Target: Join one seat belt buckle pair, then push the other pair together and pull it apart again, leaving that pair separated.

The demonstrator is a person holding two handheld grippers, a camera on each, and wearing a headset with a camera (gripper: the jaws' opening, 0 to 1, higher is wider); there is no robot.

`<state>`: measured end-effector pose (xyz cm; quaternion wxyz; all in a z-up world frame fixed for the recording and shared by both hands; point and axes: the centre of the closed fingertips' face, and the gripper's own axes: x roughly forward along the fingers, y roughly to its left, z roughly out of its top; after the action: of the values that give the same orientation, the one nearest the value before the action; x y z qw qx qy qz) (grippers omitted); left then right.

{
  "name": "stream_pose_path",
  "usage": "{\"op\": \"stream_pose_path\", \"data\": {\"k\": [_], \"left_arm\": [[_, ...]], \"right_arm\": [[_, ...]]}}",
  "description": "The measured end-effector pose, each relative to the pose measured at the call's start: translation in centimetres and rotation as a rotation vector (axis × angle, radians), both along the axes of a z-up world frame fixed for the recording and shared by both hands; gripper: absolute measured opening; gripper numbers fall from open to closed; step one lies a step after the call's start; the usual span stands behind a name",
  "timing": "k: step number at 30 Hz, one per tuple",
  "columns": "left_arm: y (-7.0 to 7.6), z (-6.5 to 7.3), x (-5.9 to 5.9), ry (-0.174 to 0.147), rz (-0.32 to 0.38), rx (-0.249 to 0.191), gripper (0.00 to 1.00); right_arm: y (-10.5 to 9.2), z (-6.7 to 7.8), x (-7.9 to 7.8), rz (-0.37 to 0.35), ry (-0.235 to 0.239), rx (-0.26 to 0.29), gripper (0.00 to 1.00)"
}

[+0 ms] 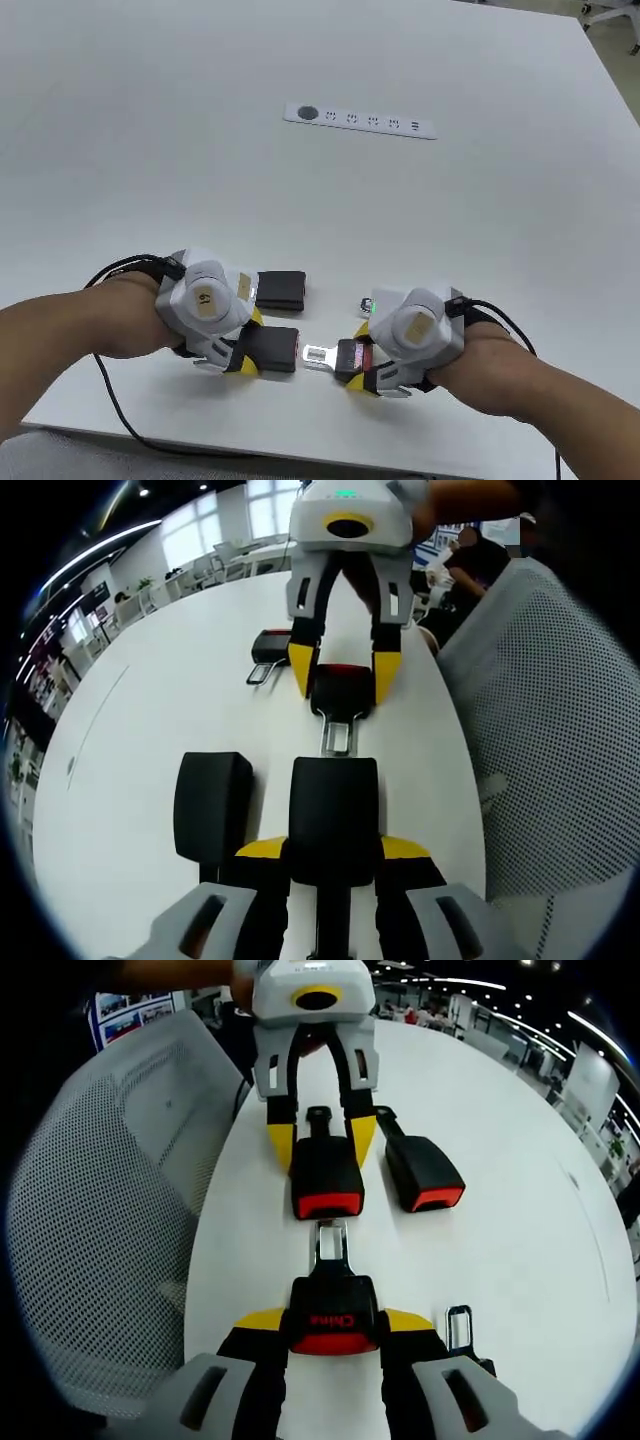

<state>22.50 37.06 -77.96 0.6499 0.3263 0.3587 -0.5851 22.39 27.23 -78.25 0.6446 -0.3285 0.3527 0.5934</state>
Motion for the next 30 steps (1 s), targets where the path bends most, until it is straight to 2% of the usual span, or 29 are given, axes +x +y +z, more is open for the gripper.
{"op": "stream_pose_path", "data": {"k": [9,11,13,18,30], "left_arm": [[0.0,-0.1,0.0,0.005,-0.010,0.011,0.34],[0.0,-0.2,0.0,0.005,-0.011,0.012,0.34],[0.0,-0.2,0.1,0.005,-0.014,0.014,0.34],[0.0,-0.4,0.1,0.004,-0.016,0.016,0.34],[-0.2,-0.2,0.0,0.008,-0.018,0.015,0.33]], "right_arm": [[0.8,0.2,-0.1,0.013,-0.002,0.007,0.33],[1.3,0.3,-0.3,0.015,0.003,0.026,0.33],[1.5,0.1,-0.2,0.032,-0.011,0.010,0.33],[2.1,0.2,0.0,0.027,-0.003,0.031,0.32],[2.6,-0.2,0.3,0.017,0.001,0.015,0.31]]}}
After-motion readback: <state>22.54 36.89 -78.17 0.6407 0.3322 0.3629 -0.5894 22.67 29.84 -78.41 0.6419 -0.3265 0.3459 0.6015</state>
